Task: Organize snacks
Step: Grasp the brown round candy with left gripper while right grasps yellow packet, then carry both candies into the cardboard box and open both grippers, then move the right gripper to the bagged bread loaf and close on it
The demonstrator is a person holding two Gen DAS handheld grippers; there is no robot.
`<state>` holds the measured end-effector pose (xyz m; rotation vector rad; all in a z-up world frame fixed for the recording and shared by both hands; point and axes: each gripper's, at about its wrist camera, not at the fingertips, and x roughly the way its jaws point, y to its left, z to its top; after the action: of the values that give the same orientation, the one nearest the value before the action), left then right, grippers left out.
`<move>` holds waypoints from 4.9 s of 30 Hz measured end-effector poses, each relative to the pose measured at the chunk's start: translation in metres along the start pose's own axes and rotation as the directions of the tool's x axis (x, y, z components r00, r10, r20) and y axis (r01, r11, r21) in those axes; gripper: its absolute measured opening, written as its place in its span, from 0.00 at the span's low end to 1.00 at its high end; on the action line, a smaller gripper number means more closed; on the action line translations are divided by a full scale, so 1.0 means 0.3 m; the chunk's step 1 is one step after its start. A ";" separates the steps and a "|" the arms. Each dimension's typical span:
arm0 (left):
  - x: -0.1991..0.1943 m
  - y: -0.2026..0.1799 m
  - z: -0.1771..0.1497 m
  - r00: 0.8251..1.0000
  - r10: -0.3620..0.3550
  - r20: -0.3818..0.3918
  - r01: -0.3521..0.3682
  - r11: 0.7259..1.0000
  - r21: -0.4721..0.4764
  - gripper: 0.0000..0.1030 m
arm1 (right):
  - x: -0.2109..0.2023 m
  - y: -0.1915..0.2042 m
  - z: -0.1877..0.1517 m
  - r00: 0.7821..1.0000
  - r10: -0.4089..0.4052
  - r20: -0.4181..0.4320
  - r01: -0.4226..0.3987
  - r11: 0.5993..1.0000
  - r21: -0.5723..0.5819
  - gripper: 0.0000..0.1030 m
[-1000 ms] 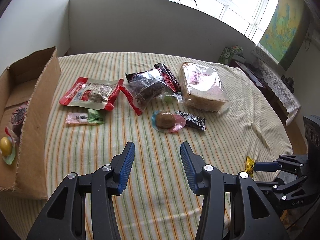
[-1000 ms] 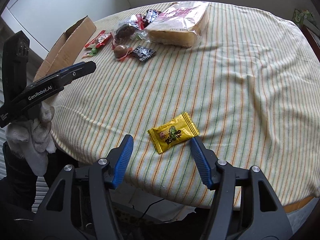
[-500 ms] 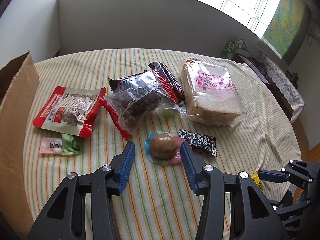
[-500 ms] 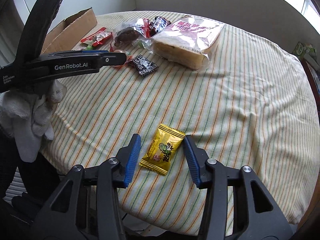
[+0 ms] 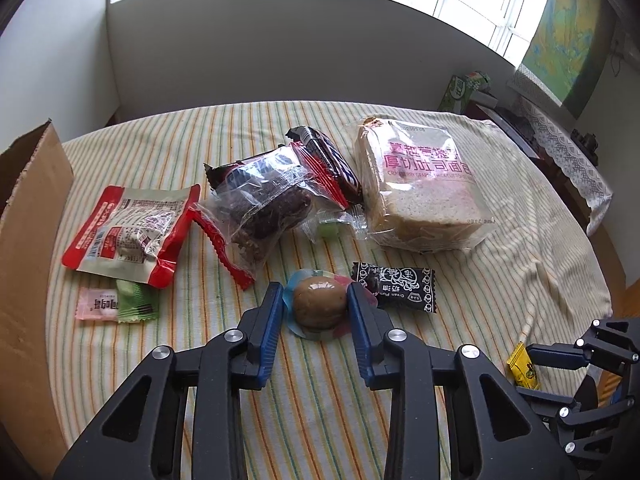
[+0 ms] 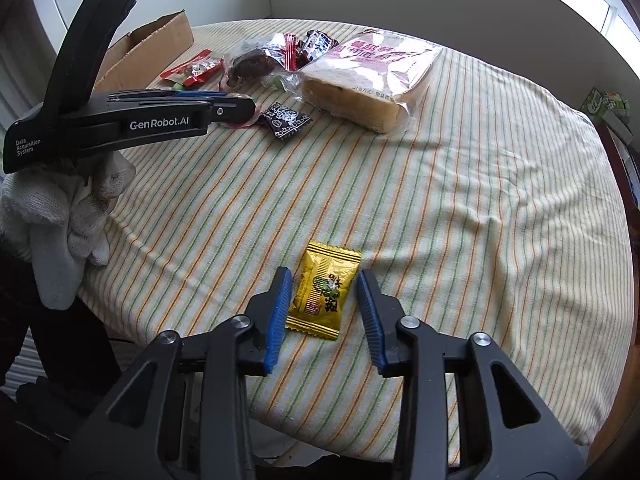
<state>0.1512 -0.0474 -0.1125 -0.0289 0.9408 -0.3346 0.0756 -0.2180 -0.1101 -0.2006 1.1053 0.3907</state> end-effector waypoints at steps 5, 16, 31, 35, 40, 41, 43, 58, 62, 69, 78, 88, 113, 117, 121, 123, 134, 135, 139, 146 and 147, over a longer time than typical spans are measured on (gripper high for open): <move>-0.022 0.013 -0.015 1.000 -0.003 0.005 0.003 1.000 -0.003 0.29 | -0.005 -0.011 -0.006 1.000 0.016 0.001 -0.016 1.000 0.022 0.25; -0.126 0.050 -0.028 0.998 0.002 0.056 -0.001 1.000 -0.024 0.26 | -0.061 0.001 0.027 0.998 0.038 0.044 -0.039 0.999 0.031 0.25; -0.367 0.194 -0.050 0.978 0.095 0.183 -0.078 0.992 -0.098 0.26 | -0.137 0.146 0.211 0.983 0.105 0.147 -0.098 0.993 -0.060 0.25; -0.434 0.265 -0.070 0.966 0.148 0.213 -0.119 0.983 -0.140 0.26 | -0.147 0.231 0.287 0.975 0.137 0.176 -0.117 0.986 -0.117 0.25; -0.502 0.367 -0.106 0.949 0.219 0.228 -0.174 0.964 -0.202 0.26 | -0.139 0.349 0.377 0.964 0.186 0.191 -0.151 0.971 -0.184 0.25; -0.514 0.387 -0.115 0.946 0.231 0.228 -0.184 0.960 -0.213 0.26 | -0.136 0.377 0.393 0.961 0.196 0.193 -0.158 0.967 -0.200 0.25; -0.533 0.423 -0.133 0.940 0.253 0.227 -0.200 0.952 -0.233 0.26 | -0.129 0.435 0.424 0.957 0.217 0.193 -0.171 0.959 -0.228 0.25; -0.570 0.600 -0.208 0.917 0.348 0.196 -0.271 0.902 -0.337 0.26 | 0.000 0.789 0.568 0.929 0.350 0.117 -0.292 0.891 -0.347 0.25; -0.569 0.614 -0.214 0.915 0.357 0.190 -0.276 0.895 -0.350 0.26 | 0.029 0.836 0.573 0.930 0.353 0.099 -0.295 0.881 -0.369 0.25; -0.567 0.632 -0.214 0.915 0.359 0.185 -0.276 0.889 -0.364 0.31 | 0.051 0.842 0.591 0.931 0.348 0.106 -0.291 0.887 -0.359 0.59; -0.588 0.623 -0.203 0.911 0.358 0.203 -0.267 0.890 -0.370 0.31 | 0.003 0.777 0.581 0.930 0.340 0.137 -0.278 0.898 -0.341 0.60; -0.552 0.506 -0.151 0.934 0.252 0.251 -0.167 0.934 -0.316 0.56 | -0.059 0.573 0.537 0.947 0.264 0.184 -0.213 0.942 -0.258 0.81; -0.207 0.088 0.096 0.984 -0.105 0.143 0.118 0.989 -0.086 0.56 | -0.067 -0.187 0.431 0.972 0.126 0.198 -0.159 0.973 0.164 0.95; -0.139 0.033 0.133 0.979 -0.178 0.097 0.185 0.980 -0.069 0.56 | -0.049 -0.268 0.418 0.967 0.160 0.200 -0.203 0.954 0.221 0.95; -0.078 -0.016 0.157 0.973 -0.227 0.044 0.229 0.972 -0.045 0.56 | -0.018 -0.312 0.415 0.959 0.211 0.192 -0.255 0.935 0.247 0.89; -0.053 -0.033 0.162 0.970 -0.243 0.021 0.244 0.969 -0.033 0.55 | 0.002 -0.317 0.416 0.956 0.233 0.178 -0.273 0.929 0.251 0.84; 0.040 -0.050 0.179 0.958 -0.282 -0.045 0.280 0.959 -0.044 0.51 | 0.089 -0.344 0.416 0.932 0.337 0.132 -0.362 0.884 0.297 0.62; 0.049 -0.047 0.179 0.955 -0.292 -0.054 0.290 0.956 -0.051 0.51 | 0.098 -0.346 0.419 0.929 0.347 0.127 -0.369 0.879 0.301 0.60; 0.081 -0.052 0.181 0.952 -0.299 -0.072 0.295 0.954 -0.057 0.51 | 0.133 -0.354 0.420 0.920 0.375 0.111 -0.391 0.864 0.317 0.50; 0.090 -0.093 0.192 0.957 -0.279 -0.083 0.280 0.960 0.003 0.47 | 0.149 -0.339 0.430 0.923 0.373 0.095 -0.383 0.870 0.311 0.45; 0.087 -0.099 0.191 0.959 -0.272 -0.082 0.274 0.962 0.013 0.47 | 0.149 -0.333 0.432 0.925 0.368 0.092 -0.378 0.873 0.308 0.45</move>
<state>0.2029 -0.0902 -0.0940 -0.1254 1.0132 -0.6068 0.2405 -0.2549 -0.0966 0.3140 1.1607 0.5485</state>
